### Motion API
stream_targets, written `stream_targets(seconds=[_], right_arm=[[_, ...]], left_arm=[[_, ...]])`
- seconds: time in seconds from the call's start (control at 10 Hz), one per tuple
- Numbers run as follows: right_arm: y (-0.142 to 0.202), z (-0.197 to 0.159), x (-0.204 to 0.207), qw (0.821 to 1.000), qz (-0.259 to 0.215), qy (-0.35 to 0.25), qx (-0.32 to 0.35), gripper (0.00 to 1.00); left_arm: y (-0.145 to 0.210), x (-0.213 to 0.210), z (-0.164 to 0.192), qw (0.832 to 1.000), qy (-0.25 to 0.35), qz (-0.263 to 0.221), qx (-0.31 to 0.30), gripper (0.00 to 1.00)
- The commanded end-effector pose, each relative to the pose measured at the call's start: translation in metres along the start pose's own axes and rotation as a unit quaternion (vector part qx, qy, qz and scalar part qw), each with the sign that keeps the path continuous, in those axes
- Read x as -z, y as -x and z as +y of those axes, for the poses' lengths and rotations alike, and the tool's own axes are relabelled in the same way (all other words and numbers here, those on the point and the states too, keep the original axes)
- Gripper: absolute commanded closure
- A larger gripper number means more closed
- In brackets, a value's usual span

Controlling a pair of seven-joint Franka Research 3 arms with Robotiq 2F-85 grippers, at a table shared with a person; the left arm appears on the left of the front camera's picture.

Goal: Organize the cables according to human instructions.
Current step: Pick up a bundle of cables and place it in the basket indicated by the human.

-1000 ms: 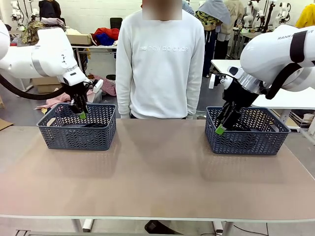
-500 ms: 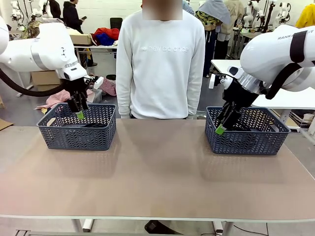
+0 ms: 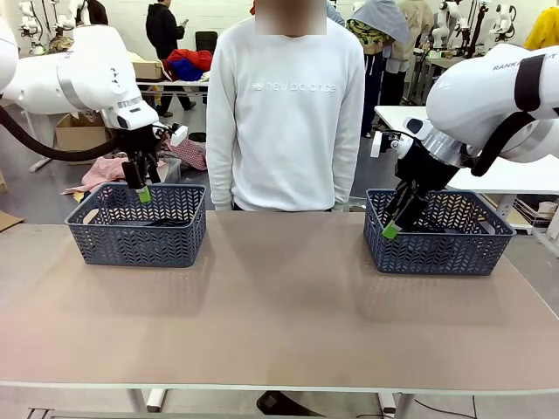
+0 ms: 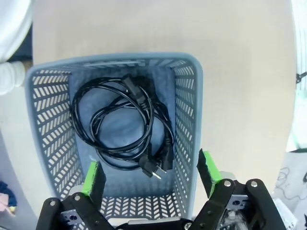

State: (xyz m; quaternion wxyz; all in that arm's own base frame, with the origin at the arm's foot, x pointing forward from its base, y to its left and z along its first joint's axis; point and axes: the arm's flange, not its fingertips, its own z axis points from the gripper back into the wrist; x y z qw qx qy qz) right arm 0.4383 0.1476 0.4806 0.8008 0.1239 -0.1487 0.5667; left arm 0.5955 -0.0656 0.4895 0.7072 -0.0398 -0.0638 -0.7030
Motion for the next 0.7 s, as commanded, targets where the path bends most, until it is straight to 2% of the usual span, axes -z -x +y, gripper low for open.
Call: stream_targets(seconds=[0.0,0.6], right_arm=[[-0.0011,0.0001,-0.0016,1.0,-0.001,0.003,0.001,0.0],[-0.0011,0.0001,-0.0016,1.0,-0.001,0.003,0.001,0.0]], left_arm=[[-0.0003,0.0008,-0.0009,1.0,0.001,0.01,0.015,0.0],[-0.0003,0.0008,-0.0009,1.0,0.001,0.01,0.015,0.0]])
